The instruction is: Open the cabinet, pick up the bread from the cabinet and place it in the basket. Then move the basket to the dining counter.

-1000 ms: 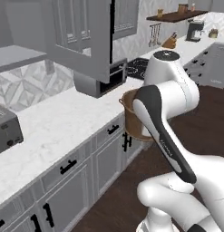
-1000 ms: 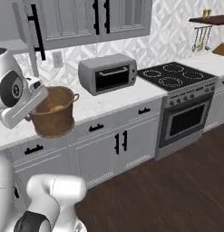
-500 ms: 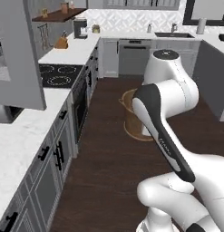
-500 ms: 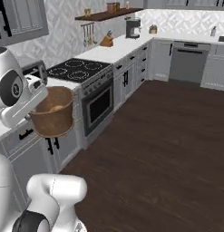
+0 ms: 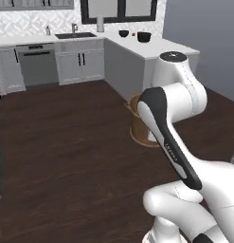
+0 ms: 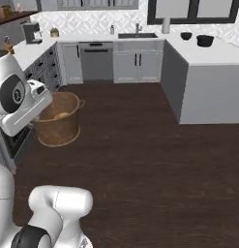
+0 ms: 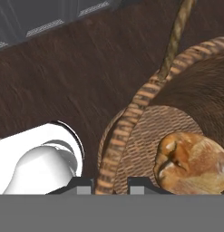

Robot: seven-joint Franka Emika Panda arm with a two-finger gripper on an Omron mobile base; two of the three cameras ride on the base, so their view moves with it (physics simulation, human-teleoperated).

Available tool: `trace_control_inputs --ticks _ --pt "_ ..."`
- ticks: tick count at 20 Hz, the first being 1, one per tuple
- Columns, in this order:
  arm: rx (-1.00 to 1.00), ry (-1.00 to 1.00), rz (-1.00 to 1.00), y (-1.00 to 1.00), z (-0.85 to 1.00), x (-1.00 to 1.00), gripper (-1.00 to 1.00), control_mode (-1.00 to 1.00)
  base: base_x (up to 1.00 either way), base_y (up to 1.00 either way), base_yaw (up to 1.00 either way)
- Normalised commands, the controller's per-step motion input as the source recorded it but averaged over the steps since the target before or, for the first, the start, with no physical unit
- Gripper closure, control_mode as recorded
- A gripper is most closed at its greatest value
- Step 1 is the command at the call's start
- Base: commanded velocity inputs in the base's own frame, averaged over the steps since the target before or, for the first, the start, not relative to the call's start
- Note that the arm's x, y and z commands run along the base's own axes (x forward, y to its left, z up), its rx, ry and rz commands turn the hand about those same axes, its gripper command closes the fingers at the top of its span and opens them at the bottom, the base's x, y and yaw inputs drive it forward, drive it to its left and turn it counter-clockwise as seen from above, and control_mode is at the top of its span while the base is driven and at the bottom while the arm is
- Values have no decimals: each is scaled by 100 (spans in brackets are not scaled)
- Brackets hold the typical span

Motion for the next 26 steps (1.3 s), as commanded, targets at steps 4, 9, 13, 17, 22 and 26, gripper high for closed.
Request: trace_control_inputs --ticks 4,9,13,17,22,26 --pt "0 0 0 0 0 0 100 100 59 -37 -57" --pt "0 0 0 0 0 0 100 100 99 -11 -41" --pt "0 0 0 0 0 0 100 100 100 0 -29" --pt "0 0 0 0 0 0 100 100 100 0 -27" --pt "0 0 0 0 0 0 100 100 100 0 -16" --pt "0 0 0 0 0 0 100 100 100 0 -9"
